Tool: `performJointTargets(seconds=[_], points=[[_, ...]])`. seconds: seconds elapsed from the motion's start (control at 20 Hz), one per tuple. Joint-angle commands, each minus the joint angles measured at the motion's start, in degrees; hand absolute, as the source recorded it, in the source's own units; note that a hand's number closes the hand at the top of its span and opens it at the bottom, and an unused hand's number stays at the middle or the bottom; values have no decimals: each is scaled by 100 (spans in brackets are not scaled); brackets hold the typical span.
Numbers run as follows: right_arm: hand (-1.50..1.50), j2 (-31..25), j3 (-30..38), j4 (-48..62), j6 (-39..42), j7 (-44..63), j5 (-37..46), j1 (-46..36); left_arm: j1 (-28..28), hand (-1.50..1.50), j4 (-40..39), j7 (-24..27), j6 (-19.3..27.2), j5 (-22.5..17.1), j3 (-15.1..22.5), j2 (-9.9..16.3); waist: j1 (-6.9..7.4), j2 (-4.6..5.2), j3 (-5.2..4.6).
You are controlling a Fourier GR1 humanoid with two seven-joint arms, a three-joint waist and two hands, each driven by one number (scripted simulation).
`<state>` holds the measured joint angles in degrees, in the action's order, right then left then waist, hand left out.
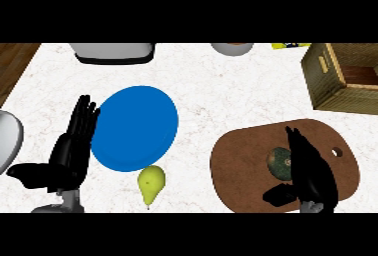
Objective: Pick the squash from the cutting board and place it in the basket
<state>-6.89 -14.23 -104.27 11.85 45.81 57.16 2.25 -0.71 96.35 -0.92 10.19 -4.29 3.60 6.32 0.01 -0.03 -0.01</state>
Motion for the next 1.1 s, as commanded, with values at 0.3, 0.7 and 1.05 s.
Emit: performJointTargets(seconds=[0.3,0.7,1.05], points=[[-150,84,191,-134,295,34,-2,62,92,0,-179,224,-421,-97,-409,55,-6,0,0],[150,-207,181,777,315,-705,64,-250,72,0,161,-105,-294,122,-136,-112,19,1,1],[150,-309,176,955,79,-1188,271,-111,-259,0,-150,-169,-340,71,-410,-95,-6,1,0]])
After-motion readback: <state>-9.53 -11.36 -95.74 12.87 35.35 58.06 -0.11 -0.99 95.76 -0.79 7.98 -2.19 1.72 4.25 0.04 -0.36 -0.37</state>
